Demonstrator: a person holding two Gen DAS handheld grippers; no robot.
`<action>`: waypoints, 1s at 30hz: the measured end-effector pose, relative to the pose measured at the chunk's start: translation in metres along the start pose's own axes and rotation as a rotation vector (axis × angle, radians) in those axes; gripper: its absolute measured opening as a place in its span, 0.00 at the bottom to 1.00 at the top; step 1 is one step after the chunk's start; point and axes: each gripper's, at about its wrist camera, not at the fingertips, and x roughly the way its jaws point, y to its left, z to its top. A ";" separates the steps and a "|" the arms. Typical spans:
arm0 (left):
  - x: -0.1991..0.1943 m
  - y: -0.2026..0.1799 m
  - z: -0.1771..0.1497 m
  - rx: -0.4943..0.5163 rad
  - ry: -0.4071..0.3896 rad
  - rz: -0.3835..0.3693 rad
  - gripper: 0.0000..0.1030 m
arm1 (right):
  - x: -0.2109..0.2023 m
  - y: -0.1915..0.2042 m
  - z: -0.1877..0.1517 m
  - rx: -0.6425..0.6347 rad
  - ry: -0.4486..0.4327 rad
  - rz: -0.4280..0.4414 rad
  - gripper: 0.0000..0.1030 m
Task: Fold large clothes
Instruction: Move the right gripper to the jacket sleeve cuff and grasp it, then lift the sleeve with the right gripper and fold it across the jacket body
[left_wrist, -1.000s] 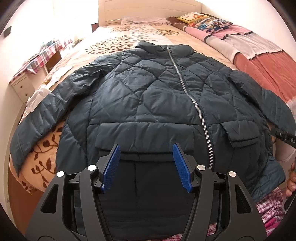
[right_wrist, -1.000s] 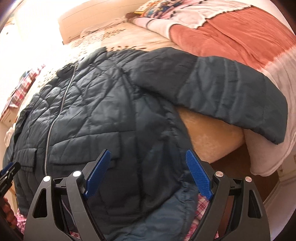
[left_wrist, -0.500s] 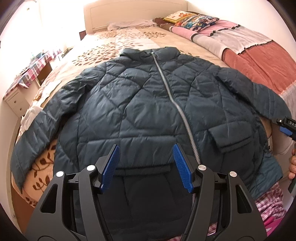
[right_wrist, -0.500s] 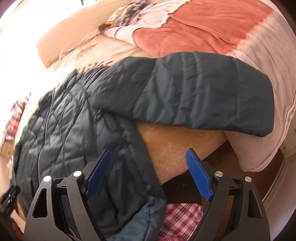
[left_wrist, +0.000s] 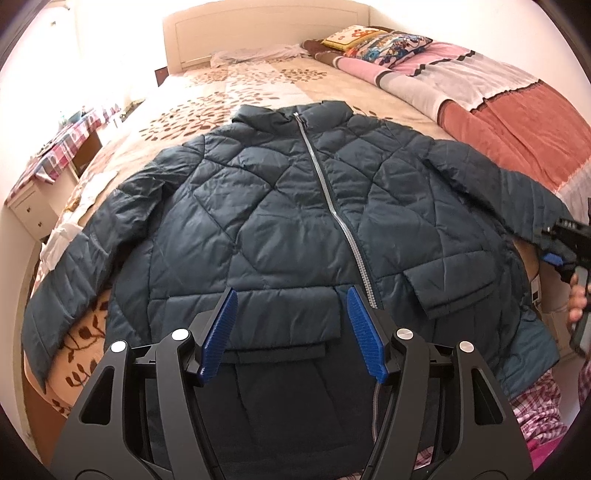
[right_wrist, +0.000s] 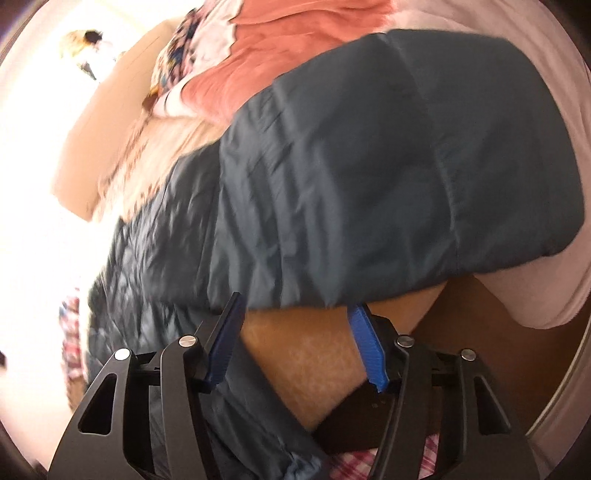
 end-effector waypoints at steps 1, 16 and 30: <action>0.001 -0.001 -0.001 0.002 0.005 -0.001 0.60 | 0.003 -0.005 0.003 0.036 -0.001 0.012 0.57; 0.006 0.011 -0.004 -0.044 -0.008 -0.021 0.60 | -0.042 0.016 0.010 -0.041 -0.272 -0.078 0.09; 0.005 0.082 -0.008 -0.210 -0.070 0.015 0.60 | -0.062 0.284 -0.030 -0.862 -0.491 0.089 0.08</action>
